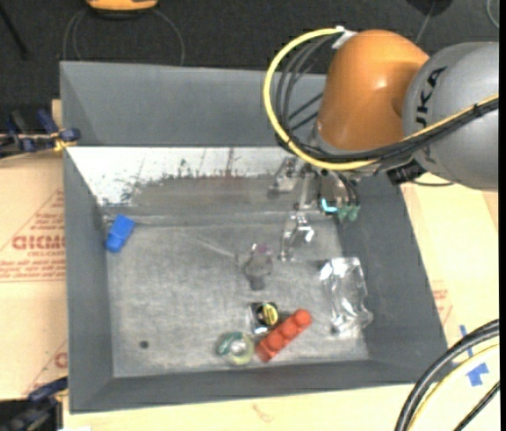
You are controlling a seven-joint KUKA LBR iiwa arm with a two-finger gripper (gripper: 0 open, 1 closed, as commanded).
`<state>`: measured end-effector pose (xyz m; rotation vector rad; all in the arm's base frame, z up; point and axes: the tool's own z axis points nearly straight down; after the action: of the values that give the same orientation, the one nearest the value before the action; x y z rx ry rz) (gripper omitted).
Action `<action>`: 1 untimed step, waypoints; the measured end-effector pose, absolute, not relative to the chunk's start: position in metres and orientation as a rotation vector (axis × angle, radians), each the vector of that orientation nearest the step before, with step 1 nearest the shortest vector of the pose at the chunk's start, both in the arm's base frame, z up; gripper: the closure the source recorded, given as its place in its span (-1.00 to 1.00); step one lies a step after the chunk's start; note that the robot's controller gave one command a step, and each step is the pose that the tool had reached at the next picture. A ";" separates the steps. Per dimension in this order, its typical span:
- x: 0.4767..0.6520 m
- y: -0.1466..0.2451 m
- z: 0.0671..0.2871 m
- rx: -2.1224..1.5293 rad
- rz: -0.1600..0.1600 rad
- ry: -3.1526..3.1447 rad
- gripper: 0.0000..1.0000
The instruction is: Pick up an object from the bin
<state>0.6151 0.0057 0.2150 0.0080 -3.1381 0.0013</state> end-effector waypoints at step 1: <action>0.605 -0.046 0.074 0.684 0.004 -3.081 -1.00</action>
Offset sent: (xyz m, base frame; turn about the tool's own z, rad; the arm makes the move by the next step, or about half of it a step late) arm -0.0144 -0.0503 -0.1450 -0.4346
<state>0.6049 -0.0458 0.0741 0.6840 -3.0807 0.0040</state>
